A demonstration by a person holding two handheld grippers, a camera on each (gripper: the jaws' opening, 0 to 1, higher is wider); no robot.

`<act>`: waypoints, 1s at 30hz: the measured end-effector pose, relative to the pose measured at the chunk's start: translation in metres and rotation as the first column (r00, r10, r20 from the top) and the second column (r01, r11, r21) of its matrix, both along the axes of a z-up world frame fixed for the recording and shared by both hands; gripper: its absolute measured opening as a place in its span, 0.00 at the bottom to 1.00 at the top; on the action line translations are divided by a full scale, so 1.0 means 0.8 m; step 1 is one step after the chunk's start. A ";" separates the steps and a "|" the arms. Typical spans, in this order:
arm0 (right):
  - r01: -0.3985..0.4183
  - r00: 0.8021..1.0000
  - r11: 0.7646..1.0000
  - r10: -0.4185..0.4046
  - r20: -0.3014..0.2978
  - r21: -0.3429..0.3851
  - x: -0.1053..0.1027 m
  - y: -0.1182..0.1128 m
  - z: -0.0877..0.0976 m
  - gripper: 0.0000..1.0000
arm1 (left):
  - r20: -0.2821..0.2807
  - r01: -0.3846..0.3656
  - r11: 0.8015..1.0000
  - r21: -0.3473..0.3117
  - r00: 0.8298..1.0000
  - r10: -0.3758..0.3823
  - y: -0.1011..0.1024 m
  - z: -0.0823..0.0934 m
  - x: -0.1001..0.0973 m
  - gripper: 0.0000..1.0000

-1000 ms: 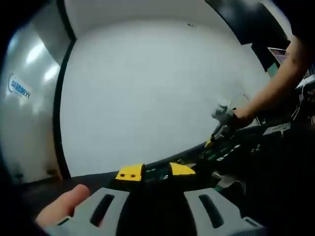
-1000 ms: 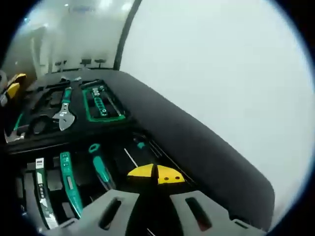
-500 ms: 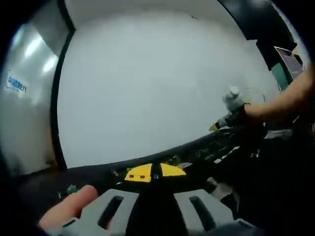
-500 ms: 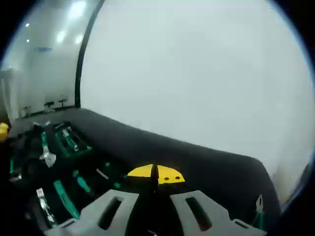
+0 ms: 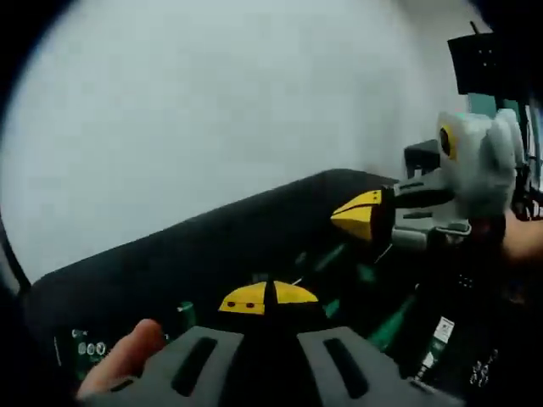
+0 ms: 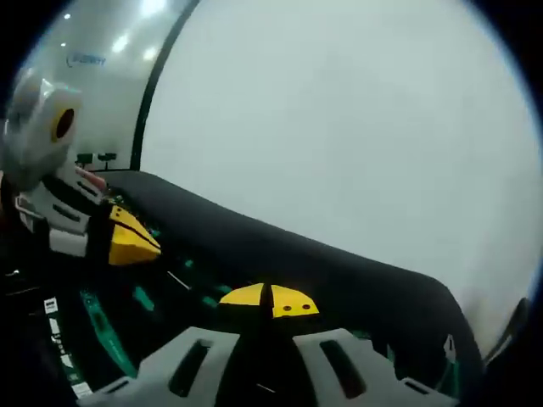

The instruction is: Pick up the tools and put them into their designated positions in the toolbox.

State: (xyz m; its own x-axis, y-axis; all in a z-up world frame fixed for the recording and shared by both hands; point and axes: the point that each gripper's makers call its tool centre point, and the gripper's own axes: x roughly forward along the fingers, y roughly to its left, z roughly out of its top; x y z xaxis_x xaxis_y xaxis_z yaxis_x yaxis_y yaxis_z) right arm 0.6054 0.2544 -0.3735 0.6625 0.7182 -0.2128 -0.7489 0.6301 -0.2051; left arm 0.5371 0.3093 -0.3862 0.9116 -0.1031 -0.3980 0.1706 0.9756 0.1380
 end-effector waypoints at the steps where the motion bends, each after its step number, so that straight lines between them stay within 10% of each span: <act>1: 0.007 1.000 1.000 -0.007 -0.012 -0.010 0.002 0.000 -0.004 0.00 | 0.018 0.003 1.000 0.028 1.000 -0.003 -0.002 0.002 0.002 0.03; 9: -0.030 0.999 0.995 0.032 0.017 -0.093 -0.006 0.004 -0.014 0.00 | 0.009 -0.035 0.999 0.041 0.999 0.034 0.002 -0.014 0.011 0.02; 19: 0.044 0.992 0.999 -0.046 -0.119 -0.017 0.001 -0.006 -0.023 0.00 | 0.006 -0.041 0.997 -0.067 0.999 0.041 0.007 -0.020 0.015 0.00; 30: 0.041 0.996 0.998 -0.045 -0.083 -0.044 0.002 -0.002 -0.026 0.00 | 0.020 -0.053 0.998 -0.032 0.998 0.054 0.008 -0.022 0.019 0.00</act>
